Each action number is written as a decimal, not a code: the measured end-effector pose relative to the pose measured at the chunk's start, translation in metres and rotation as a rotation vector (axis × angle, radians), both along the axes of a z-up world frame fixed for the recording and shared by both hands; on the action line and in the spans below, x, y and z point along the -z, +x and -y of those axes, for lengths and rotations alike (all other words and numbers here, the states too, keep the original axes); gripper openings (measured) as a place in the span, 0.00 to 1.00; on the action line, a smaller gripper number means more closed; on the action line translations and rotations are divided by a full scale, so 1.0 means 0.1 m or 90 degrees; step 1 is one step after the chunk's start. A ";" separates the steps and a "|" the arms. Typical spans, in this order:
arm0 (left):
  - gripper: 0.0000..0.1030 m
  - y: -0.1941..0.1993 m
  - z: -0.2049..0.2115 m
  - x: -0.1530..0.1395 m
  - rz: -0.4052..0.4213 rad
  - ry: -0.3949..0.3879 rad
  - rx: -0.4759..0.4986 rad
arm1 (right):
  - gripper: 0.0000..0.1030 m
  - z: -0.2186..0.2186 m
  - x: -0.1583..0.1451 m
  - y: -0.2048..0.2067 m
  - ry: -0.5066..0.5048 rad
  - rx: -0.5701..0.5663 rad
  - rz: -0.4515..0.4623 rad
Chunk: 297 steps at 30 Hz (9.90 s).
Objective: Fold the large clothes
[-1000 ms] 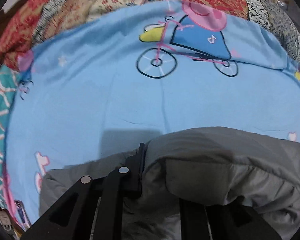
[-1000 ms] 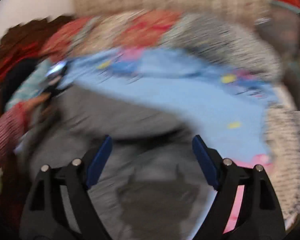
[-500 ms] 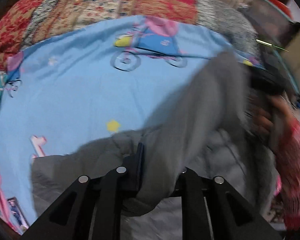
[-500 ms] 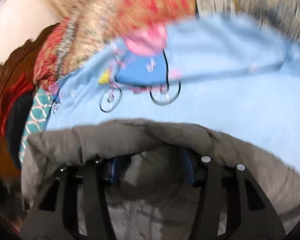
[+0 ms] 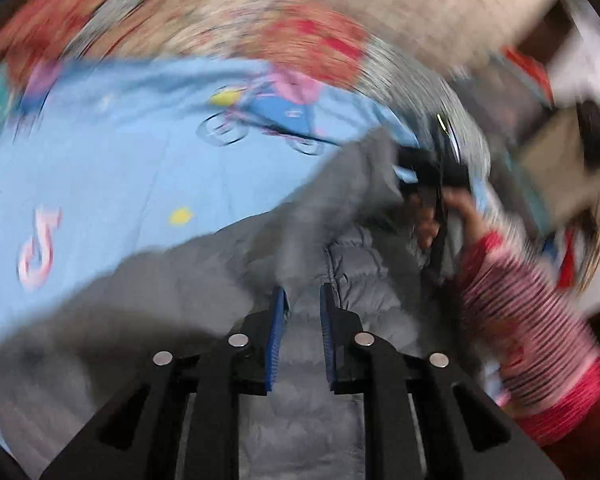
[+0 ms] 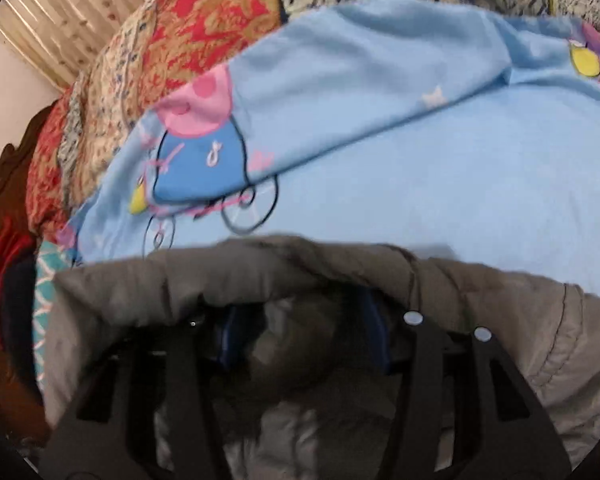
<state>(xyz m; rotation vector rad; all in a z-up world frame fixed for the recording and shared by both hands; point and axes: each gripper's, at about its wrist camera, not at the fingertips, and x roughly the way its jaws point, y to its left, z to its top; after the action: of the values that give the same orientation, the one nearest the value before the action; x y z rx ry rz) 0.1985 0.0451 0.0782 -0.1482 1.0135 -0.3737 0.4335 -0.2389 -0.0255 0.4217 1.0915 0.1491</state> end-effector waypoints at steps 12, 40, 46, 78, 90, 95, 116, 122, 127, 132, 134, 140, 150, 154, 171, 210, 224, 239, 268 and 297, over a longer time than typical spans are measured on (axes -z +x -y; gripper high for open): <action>0.16 1.87 -0.35 0.24 0.012 0.267 -0.236 | 0.52 0.30 -0.45 -1.42 -0.070 -0.109 0.056; 0.19 -0.78 -0.03 1.03 -0.074 0.129 0.013 | 0.32 1.68 0.65 -5.13 0.109 0.206 -0.064; 0.19 -0.78 -0.13 1.14 -0.076 0.185 -0.024 | 0.04 1.75 -0.14 -5.20 -0.010 0.165 -0.012; 0.19 -0.57 -1.34 0.96 -0.084 0.080 -0.178 | 0.51 -2.54 -0.71 -1.08 -0.057 -0.333 0.281; 0.19 -0.02 -0.91 0.80 -0.053 0.079 -0.132 | 0.81 -1.09 -0.77 -1.39 -0.184 -0.229 0.277; 0.19 0.28 -0.41 0.65 -0.006 0.045 -0.066 | 0.58 -0.09 -0.15 -1.17 -0.174 -0.111 0.108; 0.19 -0.10 -0.54 0.38 -0.003 -0.001 -0.084 | 0.58 -0.03 -0.78 -1.90 -0.062 -0.097 0.249; 0.19 -1.51 -1.51 0.19 0.054 -0.001 -0.119 | 0.58 -1.47 -0.89 -2.61 -0.100 -0.401 0.285; 0.19 -2.40 -2.64 0.16 0.028 0.041 -0.305 | 0.63 -2.93 -0.55 -3.54 -0.219 -0.702 0.335; 0.19 -2.94 -3.32 0.18 0.022 0.031 -0.438 | 0.64 -3.86 0.06 -4.28 -0.408 -0.915 0.436; 0.19 -3.05 -3.45 0.20 0.022 0.019 -0.461 | 0.65 -4.13 0.29 -4.41 -0.495 -0.985 0.477; 0.19 -3.15 -3.64 0.31 0.018 0.003 -0.480 | 0.65 -4.43 0.75 -4.39 -0.667 -1.085 0.556; 0.19 -3.26 -3.78 0.38 0.028 -0.010 -0.510 | 0.04 -4.96 -0.47 -3.22 -0.276 -0.823 0.359; 0.19 -3.13 -3.69 0.39 0.025 -0.019 -0.495 | 0.04 -4.50 -1.29 -2.19 -0.074 -0.584 0.324; 0.19 -1.42 -2.35 0.27 0.065 -0.019 -0.304 | 0.04 -0.11 -0.38 -1.06 0.220 0.104 0.149; 0.19 1.23 -0.37 1.29 0.016 0.213 -0.134 | 0.49 0.76 0.01 -1.40 -0.068 0.190 0.064; 0.19 0.93 -0.37 1.08 0.031 0.180 -0.133 | 0.12 0.70 -0.08 -1.47 -0.030 0.116 0.089; 0.19 0.96 -0.08 1.51 0.047 0.268 -0.098 | 0.06 0.99 0.61 -1.33 0.050 0.193 0.034; 0.28 -1.42 -1.00 0.76 0.136 0.200 -0.176 | 0.84 0.30 -1.31 -3.96 -0.036 0.021 0.351; 0.29 -2.49 -1.88 1.44 0.036 0.202 -0.258 | 0.84 -1.03 -0.16 -4.59 -0.067 -0.288 0.100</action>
<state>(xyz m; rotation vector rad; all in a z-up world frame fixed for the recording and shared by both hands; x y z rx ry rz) -0.0502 0.2333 -0.0663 -0.0525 0.9471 0.1521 -0.0254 -0.1354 -0.0095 0.0605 1.0199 0.5128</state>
